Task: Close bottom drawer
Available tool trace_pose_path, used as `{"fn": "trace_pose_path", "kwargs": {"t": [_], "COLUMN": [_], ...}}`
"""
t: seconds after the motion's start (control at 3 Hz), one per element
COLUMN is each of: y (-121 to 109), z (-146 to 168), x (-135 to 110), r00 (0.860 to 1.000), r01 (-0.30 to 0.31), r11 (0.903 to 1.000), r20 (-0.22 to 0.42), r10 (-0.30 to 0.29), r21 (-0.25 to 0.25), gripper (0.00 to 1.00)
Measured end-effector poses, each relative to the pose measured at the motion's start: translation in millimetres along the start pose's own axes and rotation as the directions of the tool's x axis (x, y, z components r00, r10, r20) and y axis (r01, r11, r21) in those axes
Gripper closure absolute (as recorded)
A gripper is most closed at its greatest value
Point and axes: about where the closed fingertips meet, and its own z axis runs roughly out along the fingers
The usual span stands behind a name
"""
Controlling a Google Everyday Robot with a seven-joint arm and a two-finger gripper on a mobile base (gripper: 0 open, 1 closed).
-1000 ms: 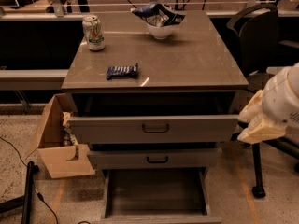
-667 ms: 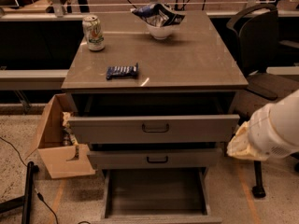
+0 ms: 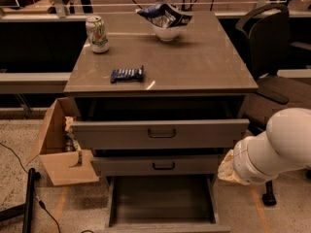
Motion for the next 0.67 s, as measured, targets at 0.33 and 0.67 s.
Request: {"fn": "trace_pose_path", "kwargs": {"t": [0.33, 0.67], "y": [23.3, 77.7], "z": [14.5, 84.6], "x": [6.9, 28.7], "r00": [0.997, 0.985], "r01": [-0.069, -0.149], "r11": [0.9967, 0.9829], "r20": [0.025, 0.071], "r10": [0.07, 0.157], "r21": [-0.043, -0.108], "gripper": [1.0, 1.0]}}
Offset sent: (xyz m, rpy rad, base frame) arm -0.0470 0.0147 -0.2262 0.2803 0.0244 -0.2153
